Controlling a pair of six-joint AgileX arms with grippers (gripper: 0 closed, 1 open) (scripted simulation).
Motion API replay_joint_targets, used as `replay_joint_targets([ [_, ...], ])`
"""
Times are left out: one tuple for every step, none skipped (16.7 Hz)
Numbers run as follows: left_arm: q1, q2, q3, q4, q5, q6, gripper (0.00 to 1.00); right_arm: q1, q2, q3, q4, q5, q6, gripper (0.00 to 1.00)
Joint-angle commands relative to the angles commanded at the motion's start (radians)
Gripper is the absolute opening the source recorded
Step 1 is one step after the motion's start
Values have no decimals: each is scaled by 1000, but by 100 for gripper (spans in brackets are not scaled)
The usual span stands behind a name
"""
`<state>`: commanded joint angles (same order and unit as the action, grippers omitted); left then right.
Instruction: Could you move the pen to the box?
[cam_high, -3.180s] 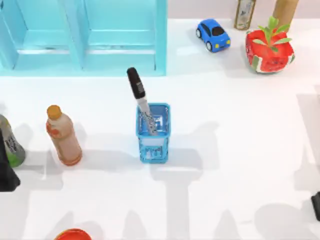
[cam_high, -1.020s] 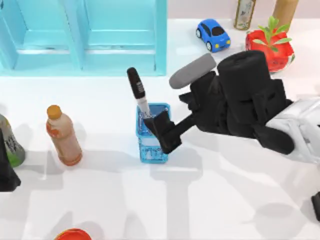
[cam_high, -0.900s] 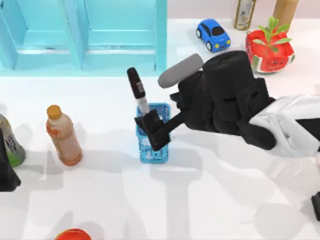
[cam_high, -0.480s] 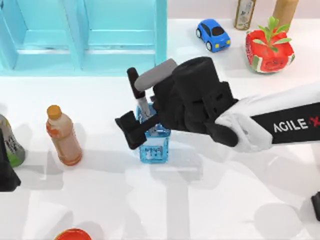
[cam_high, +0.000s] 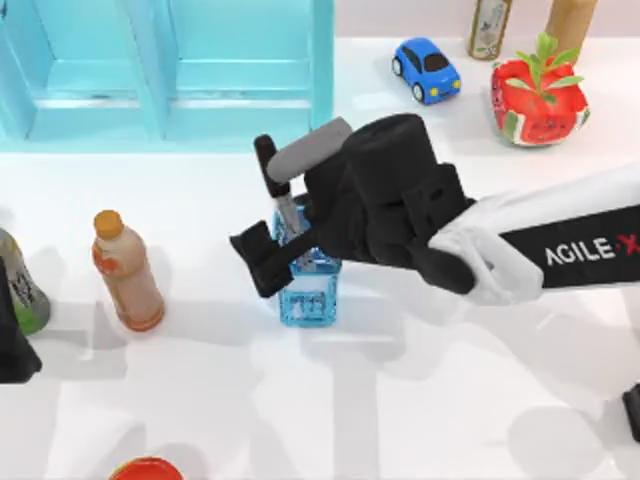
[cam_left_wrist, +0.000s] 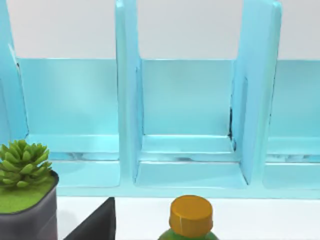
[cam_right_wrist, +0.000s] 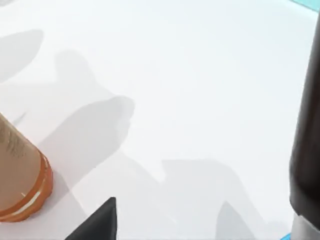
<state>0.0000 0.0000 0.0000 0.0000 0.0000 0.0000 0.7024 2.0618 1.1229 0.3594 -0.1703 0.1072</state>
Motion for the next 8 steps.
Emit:
replay_joint_targets([
  [0,0,0,0,0,0,100,0,0,0,0,0,0,55],
  [0,0,0,0,0,0,100,0,0,0,0,0,0,47],
  [0,0,0,0,0,0,100,0,0,0,0,0,0,40],
  [0,0,0,0,0,0,100,0,0,0,0,0,0,32],
  [0,0,0,0,0,0,100,0,0,0,0,0,0,25],
  [0,0,0,0,0,0,100,0,0,0,0,0,0,17],
  [0,0,0,0,0,0,100,0,0,0,0,0,0,10],
  [0,0,0,0,0,0,100,0,0,0,0,0,0,2],
])
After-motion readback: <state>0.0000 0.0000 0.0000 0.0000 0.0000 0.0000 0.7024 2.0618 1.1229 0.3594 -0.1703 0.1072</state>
